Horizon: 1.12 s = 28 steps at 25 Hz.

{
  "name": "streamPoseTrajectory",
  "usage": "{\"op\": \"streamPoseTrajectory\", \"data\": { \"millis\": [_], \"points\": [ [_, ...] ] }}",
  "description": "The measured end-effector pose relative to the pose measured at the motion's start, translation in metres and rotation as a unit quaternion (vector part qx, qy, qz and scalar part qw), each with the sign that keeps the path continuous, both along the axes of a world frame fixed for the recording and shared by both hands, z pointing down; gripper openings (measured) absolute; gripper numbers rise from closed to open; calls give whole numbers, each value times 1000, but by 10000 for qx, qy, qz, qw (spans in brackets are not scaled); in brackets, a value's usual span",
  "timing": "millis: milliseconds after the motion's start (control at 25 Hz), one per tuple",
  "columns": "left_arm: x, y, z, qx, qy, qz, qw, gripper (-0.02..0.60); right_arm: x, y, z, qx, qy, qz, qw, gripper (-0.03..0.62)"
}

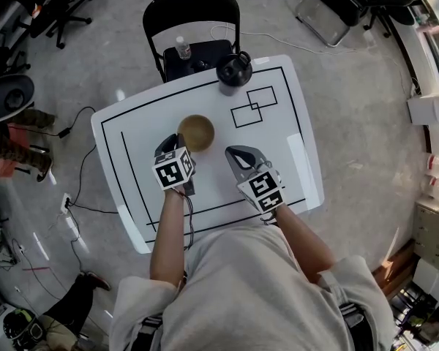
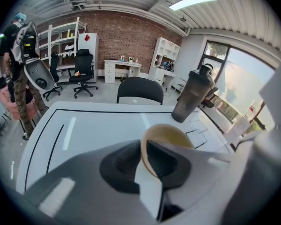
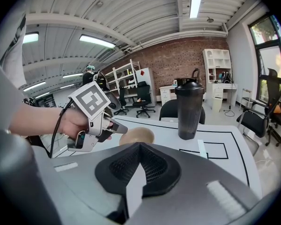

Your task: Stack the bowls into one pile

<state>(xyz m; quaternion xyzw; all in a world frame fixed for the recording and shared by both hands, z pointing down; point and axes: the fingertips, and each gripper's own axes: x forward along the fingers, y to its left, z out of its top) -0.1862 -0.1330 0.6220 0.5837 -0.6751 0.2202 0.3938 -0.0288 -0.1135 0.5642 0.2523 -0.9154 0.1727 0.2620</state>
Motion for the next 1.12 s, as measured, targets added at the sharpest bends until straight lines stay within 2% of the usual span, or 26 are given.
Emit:
{"op": "streamPoseTrajectory", "data": {
  "millis": [320, 520, 760, 960, 1120],
  "points": [
    [-9, 10, -13, 275, 12, -76, 9996, 46, -2, 10, -7, 105, 37, 60, 9999, 0],
    [-9, 24, -49, 804, -94, 199, 9965, 3, -14, 21, -19, 284, 3, 156, 9995, 0],
    [-9, 59, -98, 1577, -518, 654, 9840, 3, -30, 41, -46, 654, -206, 499, 9964, 0],
    [-16, 92, -123, 2103, -370, 657, 9747, 3, -32, 57, -72, 1097, -426, 1044, 9876, 0],
    [-5, 112, -145, 2537, -504, 537, 9645, 3, -24, 71, -90, 1362, -605, 1125, 9824, 0]
  ]
}}
